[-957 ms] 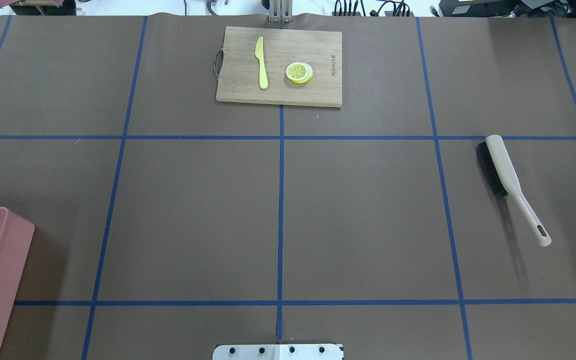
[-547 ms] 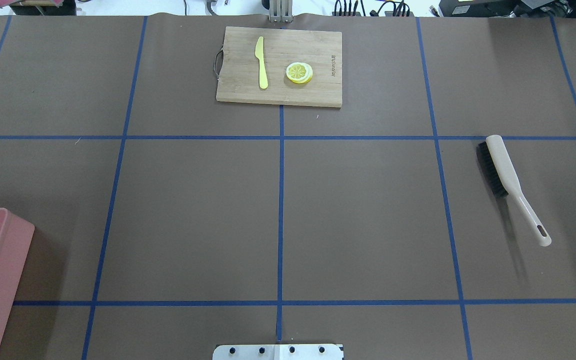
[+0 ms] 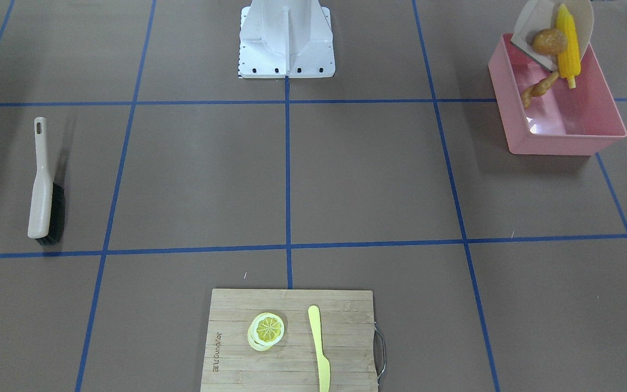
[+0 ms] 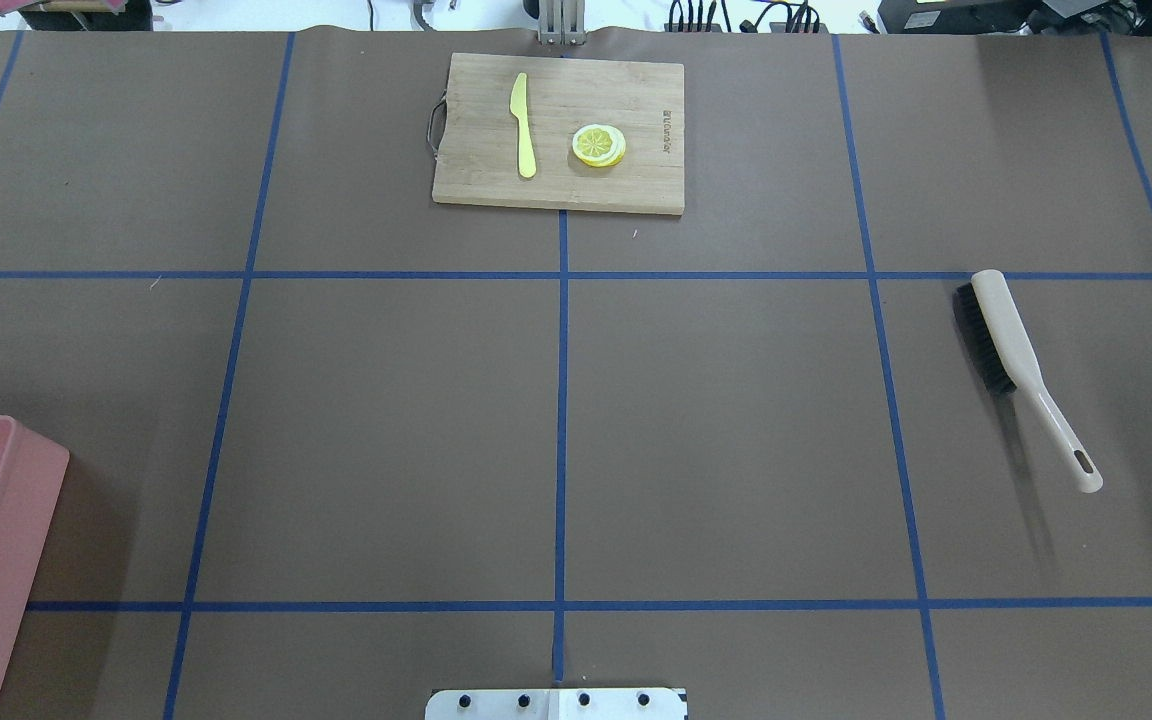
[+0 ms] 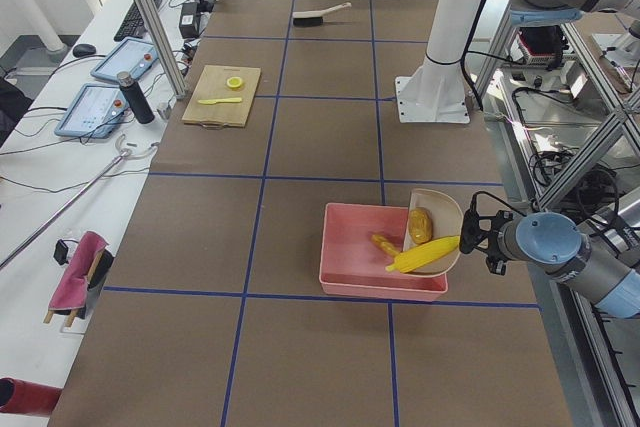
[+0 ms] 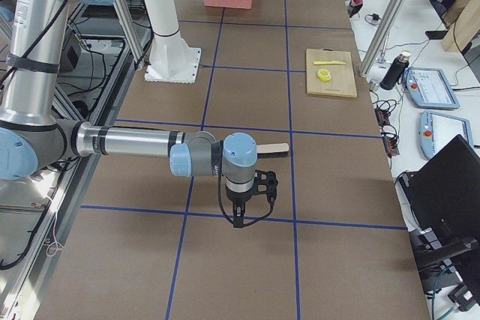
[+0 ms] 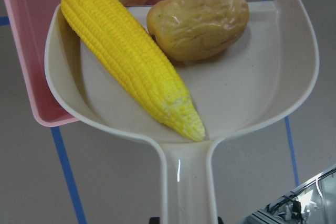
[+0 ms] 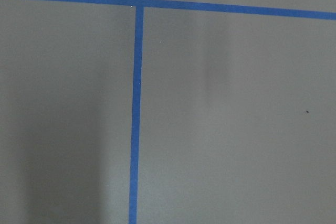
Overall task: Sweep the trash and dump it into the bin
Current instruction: 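Tilt the white dustpan with the left gripper to pour produce into the pink bin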
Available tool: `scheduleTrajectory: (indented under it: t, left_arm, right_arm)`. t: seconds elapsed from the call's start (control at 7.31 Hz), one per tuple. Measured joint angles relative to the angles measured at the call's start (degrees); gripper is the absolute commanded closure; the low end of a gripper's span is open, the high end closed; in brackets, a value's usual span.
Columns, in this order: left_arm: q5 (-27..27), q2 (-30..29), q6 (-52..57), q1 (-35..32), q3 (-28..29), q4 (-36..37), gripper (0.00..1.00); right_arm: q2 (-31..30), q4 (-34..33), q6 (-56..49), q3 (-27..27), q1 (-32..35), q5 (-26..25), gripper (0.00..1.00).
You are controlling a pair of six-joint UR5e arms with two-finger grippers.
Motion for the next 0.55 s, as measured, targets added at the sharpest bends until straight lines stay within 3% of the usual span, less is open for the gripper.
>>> scheduleTrajectory:
  t: [0.55]
  left_arm:
    - [-13.46, -1.56, -17.22, -3.23, -0.26, -0.12, 1.00]
  right_arm:
    - [0.07, 0.32, 0.00, -0.05, 0.00, -0.08, 0.00]
